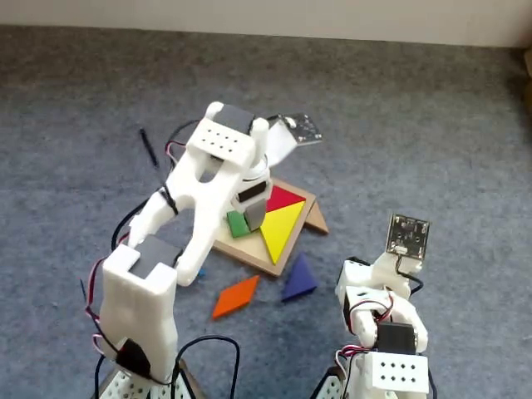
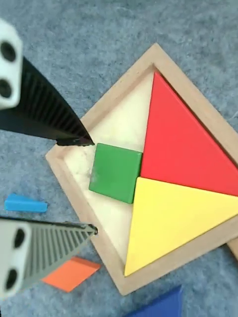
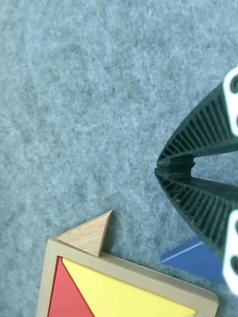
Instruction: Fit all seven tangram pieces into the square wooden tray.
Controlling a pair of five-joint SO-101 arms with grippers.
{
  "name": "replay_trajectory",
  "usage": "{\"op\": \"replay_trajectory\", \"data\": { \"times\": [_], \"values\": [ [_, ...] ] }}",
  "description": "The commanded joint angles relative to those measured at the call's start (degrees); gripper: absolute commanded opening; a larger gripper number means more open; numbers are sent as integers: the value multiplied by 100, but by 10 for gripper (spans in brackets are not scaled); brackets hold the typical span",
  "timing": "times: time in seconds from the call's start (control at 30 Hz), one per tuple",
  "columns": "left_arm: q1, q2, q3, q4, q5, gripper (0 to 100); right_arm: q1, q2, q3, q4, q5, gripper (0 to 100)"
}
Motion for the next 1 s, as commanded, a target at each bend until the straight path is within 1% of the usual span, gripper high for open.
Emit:
{"op": "replay_trajectory", "data": {
  "times": [0.0, 0.07, 0.13, 0.3, 0.37, 0.43, 0.5, 0.63, 0.97],
  "values": [
    [-295, -866, 66, 378, 79, 252, 75, -84, 585, -75, 44, 12],
    [-462, -1147, 365, 378, 316, 255, 75, -84, 585, -75, 44, 12],
    [-585, -1464, 760, 413, 404, 256, 75, -84, 585, -75, 44, 12],
    [-822, -2563, 2185, 325, 334, 256, 75, -84, 585, -75, 53, 12],
    [-936, -3046, 2835, 185, 141, 256, 75, -84, 585, -75, 53, 12],
    [-1077, -3486, 3503, -79, 79, 256, 75, -84, 585, -75, 44, 12],
    [-1244, -3837, 4127, -571, 62, 256, 75, -84, 585, -75, 44, 12],
    [-1490, -4145, 5156, -1327, 62, 256, 75, -84, 585, -75, 44, 12],
    [-1534, -4145, 6325, -2207, 53, 254, 75, -84, 585, -75, 44, 12]
  ]
}}
